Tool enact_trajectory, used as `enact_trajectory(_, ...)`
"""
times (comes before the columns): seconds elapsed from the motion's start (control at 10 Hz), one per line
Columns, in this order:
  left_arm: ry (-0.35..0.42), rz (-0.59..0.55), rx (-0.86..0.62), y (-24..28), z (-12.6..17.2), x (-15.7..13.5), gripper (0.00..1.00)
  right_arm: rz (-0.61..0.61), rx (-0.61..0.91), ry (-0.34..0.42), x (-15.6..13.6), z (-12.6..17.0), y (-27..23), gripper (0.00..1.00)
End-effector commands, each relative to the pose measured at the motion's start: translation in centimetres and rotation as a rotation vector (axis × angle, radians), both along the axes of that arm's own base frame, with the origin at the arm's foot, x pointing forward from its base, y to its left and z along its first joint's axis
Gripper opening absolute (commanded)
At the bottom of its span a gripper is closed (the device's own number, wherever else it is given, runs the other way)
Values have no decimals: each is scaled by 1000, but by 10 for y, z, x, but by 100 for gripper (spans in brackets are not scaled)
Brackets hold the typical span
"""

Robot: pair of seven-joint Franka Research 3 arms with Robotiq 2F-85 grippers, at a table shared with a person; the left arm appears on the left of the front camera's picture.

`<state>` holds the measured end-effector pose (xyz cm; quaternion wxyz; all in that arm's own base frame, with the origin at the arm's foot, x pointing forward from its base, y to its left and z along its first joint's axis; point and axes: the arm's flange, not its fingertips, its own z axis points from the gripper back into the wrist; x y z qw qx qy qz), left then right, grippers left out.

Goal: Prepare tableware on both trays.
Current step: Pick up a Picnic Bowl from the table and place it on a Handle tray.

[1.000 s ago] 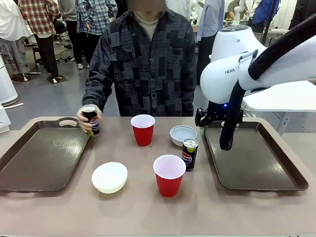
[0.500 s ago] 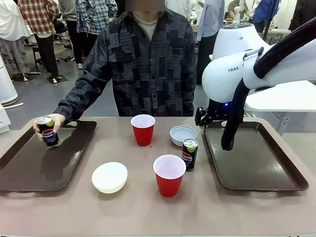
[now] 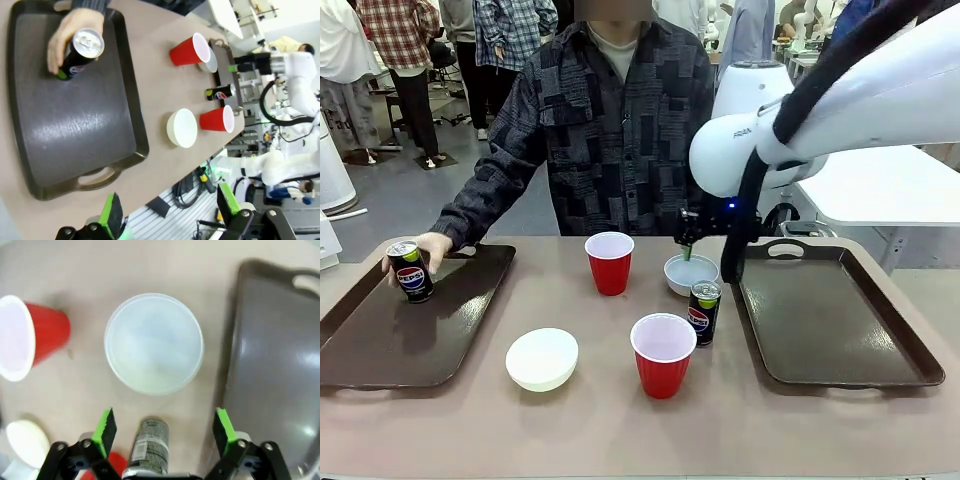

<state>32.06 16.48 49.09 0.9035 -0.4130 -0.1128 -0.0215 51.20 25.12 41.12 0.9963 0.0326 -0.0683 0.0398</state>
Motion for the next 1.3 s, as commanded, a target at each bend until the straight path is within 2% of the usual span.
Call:
enact_trajectory(0.0,-9,-2,-11,0,0,-1,100,-46,49,-33,27,-2,-3,100)
enact_trajectory(0.3,-9,-2,-11,0,0,-1,100,-136,87,-6,63,-4,-19,100)
enact_trajectory(0.4,-9,-2,-11,0,0,-1,100,-68,46,-25,44,-4,-16,100)
enact_trajectory(0.6,-9,-2,-11,0,0,-1,100,-68,46,-25,44,-4,-16,100)
enact_trajectory(0.7,-9,-2,-11,0,0,-1,100,-88,57,-24,54,-4,-21,100)
enact_trajectory(1.2,-9,-2,-11,0,0,-1,100,-9,97,17,75,-46,-45,100)
